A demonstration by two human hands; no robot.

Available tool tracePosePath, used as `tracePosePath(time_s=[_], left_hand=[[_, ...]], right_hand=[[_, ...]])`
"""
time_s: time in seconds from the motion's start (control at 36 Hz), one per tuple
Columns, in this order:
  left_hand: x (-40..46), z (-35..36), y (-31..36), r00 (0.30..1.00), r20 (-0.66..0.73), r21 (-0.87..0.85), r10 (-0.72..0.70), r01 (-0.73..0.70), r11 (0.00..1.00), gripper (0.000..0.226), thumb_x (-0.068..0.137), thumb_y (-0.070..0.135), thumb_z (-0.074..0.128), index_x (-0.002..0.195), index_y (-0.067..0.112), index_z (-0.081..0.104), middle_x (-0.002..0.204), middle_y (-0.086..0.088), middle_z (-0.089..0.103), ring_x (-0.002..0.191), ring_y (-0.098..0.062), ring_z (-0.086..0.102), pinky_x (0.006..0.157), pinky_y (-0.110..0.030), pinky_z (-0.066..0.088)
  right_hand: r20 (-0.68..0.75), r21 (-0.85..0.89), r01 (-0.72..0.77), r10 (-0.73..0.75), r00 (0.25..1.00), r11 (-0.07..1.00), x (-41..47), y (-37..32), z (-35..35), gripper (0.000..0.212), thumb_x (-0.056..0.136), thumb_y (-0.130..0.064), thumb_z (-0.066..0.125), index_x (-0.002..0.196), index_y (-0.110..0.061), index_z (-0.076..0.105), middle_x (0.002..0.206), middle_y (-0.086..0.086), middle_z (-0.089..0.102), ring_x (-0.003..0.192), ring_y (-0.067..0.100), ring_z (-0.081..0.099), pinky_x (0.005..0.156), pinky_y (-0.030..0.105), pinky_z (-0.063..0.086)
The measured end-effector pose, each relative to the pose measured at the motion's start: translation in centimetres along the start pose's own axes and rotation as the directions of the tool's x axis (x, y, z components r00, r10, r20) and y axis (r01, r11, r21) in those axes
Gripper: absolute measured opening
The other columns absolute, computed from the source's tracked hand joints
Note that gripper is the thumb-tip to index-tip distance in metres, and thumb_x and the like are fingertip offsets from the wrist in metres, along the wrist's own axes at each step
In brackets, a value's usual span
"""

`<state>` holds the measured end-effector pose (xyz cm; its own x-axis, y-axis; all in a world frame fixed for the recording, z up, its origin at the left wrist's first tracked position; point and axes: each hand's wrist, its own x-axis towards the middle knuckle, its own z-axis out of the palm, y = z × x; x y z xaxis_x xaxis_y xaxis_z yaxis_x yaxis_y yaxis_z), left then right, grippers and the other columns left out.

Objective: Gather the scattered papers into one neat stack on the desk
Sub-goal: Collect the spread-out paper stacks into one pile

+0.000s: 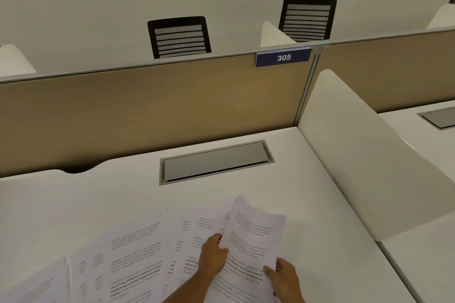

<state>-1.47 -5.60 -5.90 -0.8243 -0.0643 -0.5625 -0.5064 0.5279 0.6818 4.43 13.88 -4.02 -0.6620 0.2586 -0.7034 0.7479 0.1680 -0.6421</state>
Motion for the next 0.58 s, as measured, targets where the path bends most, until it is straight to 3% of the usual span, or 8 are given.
tracePosePath(time_s=[0.06,0.14,0.22,0.25,0.31,0.39,0.47,0.58], left_hand=[[0.3,-0.2,-0.1,1.0,-0.01,0.01,-0.013,0.013,1.0,0.033,0.093,0.006,0.057,0.125,0.013,0.06,0.123,0.003,0.065,0.091,-0.008,0.059,0.076,-0.015,0.05],[1.1,-0.3,-0.5,1.0,-0.027,0.029,-0.005,0.005,1.0,0.038,0.095,0.008,0.055,0.133,0.01,0.055,0.13,-0.003,0.061,0.094,-0.005,0.049,0.061,-0.001,0.035],[1.9,-0.3,-0.6,1.0,-0.026,0.066,0.014,-0.012,0.998,0.037,0.096,0.008,0.054,0.133,0.009,0.055,0.133,-0.005,0.06,0.094,-0.004,0.05,0.057,0.0,0.035],[2.2,-0.3,-0.6,1.0,-0.026,0.073,0.01,-0.008,0.997,0.037,0.096,0.008,0.053,0.132,0.009,0.055,0.132,-0.005,0.061,0.094,-0.006,0.053,0.064,-0.002,0.04],[2.5,-0.3,-0.3,0.999,-0.032,0.074,-0.007,0.01,0.997,0.036,0.096,0.007,0.051,0.131,0.01,0.056,0.132,-0.007,0.063,0.098,-0.012,0.061,0.08,-0.018,0.053],[2.9,0.1,0.0,0.998,-0.046,0.136,-0.048,0.054,0.989,0.047,0.096,0.015,0.052,0.143,0.01,0.045,0.142,-0.009,0.051,0.125,-0.025,0.053,0.106,-0.038,0.048],[3.0,0.3,0.1,0.987,-0.095,0.227,-0.127,0.146,0.963,0.059,0.095,0.026,0.055,0.148,0.013,0.034,0.152,-0.01,0.031,0.136,-0.032,0.038,0.108,-0.041,0.042],[3.1,0.6,0.0,0.978,-0.12,0.264,-0.169,0.196,0.945,0.059,0.093,0.03,0.057,0.146,0.015,0.035,0.154,-0.009,0.022,0.137,-0.033,0.032,0.106,-0.046,0.042]], right_hand=[[-0.011,-0.046,0.018,-0.018,1.0,0.999,0.2,-0.5,0.3,0.008,0.088,-0.014,0.07,0.087,-0.021,0.066,0.088,0.001,0.073,0.082,0.019,0.069,0.082,0.038,0.06],[-0.032,-0.078,0.039,-0.042,0.999,0.996,0.9,-1.0,1.0,0.004,0.089,-0.013,0.068,0.091,-0.016,0.069,0.091,0.003,0.074,0.081,0.017,0.067,0.071,0.029,0.055],[-0.054,-0.154,0.048,-0.057,0.997,0.987,2.0,-1.1,1.9,0.013,0.09,-0.013,0.064,0.1,-0.009,0.07,0.092,0.003,0.073,0.082,0.017,0.067,0.063,0.023,0.048],[-0.067,-0.177,0.052,-0.065,0.996,0.983,2.3,-1.2,2.2,0.015,0.09,-0.013,0.062,0.102,-0.007,0.069,0.094,0.005,0.072,0.083,0.019,0.066,0.065,0.025,0.05],[-0.11,-0.272,0.035,-0.067,0.992,0.962,2.9,-1.1,2.8,0.02,0.092,-0.019,0.06,0.106,-0.006,0.067,0.107,0.011,0.068,0.096,0.026,0.065,0.085,0.035,0.054],[-0.192,-0.413,-0.088,0.008,0.981,0.907,3.1,-1.3,3.3,0.038,0.094,-0.032,0.058,0.129,-0.016,0.055,0.14,0.015,0.042,0.127,0.035,0.042,0.108,0.037,0.036],[-0.214,-0.393,-0.136,0.053,0.975,0.909,3.2,-1.7,3.7,0.043,0.093,-0.031,0.059,0.133,-0.019,0.052,0.148,0.015,0.026,0.133,0.039,0.028,0.109,0.042,0.034],[-0.229,-0.342,-0.175,0.099,0.968,0.923,3.6,-1.9,4.0,0.043,0.092,-0.03,0.059,0.134,-0.02,0.052,0.154,0.014,0.017,0.137,0.038,0.023,0.111,0.042,0.03]])
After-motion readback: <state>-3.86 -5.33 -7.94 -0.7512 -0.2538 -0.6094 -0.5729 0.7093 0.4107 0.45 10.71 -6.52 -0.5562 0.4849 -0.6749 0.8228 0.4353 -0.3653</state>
